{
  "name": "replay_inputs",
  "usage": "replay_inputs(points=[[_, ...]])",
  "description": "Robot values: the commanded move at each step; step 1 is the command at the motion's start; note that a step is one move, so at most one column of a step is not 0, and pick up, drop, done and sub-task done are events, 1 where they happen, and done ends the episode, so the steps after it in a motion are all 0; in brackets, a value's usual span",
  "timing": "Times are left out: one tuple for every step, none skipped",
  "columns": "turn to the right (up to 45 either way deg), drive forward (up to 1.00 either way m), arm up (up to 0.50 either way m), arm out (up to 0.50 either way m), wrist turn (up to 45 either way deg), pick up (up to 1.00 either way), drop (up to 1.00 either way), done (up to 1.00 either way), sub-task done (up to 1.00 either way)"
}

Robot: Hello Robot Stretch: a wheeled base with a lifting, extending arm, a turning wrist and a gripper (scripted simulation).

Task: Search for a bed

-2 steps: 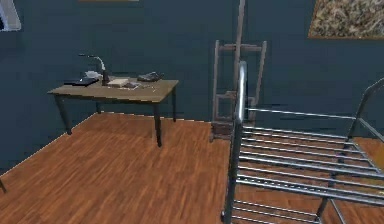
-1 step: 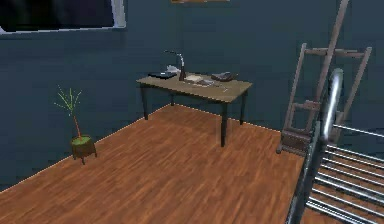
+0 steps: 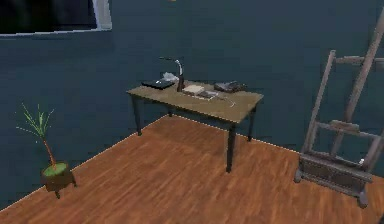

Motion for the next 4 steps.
replay_inputs(points=[[-45.0,0.00,0.00,0.00,0.0,0.00,0.00,0.00,0.00],[-6.0,0.00,0.00,0.00,0.0,0.00,0.00,0.00,0.00],[0.0,0.30,0.00,0.00,0.0,0.00,0.00,0.00,0.00],[45.0,0.00,0.00,0.00,0.0,0.00,0.00,0.00,0.00]])
